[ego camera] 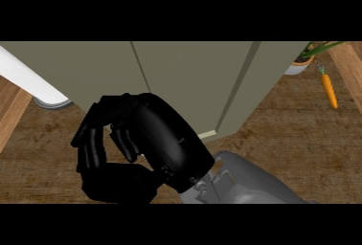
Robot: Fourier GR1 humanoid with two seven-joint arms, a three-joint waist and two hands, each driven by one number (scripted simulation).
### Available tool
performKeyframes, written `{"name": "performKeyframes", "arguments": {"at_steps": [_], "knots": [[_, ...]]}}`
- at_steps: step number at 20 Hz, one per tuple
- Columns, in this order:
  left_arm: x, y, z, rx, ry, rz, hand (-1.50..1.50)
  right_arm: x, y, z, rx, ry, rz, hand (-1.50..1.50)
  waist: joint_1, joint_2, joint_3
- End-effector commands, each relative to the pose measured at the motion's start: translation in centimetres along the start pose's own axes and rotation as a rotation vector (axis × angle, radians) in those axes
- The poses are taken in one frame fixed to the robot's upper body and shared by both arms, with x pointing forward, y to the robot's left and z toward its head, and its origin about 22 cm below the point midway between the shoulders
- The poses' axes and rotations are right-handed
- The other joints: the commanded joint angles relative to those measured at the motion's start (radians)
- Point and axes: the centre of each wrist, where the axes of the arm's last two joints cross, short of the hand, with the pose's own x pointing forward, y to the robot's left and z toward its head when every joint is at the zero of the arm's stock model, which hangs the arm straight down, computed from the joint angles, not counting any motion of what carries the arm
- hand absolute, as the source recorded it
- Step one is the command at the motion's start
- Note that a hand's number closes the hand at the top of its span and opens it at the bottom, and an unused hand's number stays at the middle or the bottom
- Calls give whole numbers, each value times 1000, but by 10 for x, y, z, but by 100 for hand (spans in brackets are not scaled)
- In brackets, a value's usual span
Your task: Pick up the wine, place it into the cabinet and close the cabinet
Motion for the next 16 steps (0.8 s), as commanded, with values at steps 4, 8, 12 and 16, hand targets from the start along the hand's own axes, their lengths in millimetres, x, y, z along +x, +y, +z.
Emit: {"name": "performKeyframes", "arguments": {"at_steps": [4, 8, 12, 16], "knots": [[9, -2, -19, -7, 27, -10, -150, -10, -21, -42, -65, 12, 67, 150, -19, 1, 1], [1, -9, -22, -32, 63, 7, -150, -18, -79, -51, -104, 10, 73, 150, -27, 2, 1], [-23, -22, -18, -60, 86, 25, -150, -36, -66, -80, -111, 48, 91, 150, -21, 4, 0], [-32, -34, -18, -60, 97, 35, -150, -56, -95, -77, -141, 52, 101, 150, -18, 5, 0]]}}
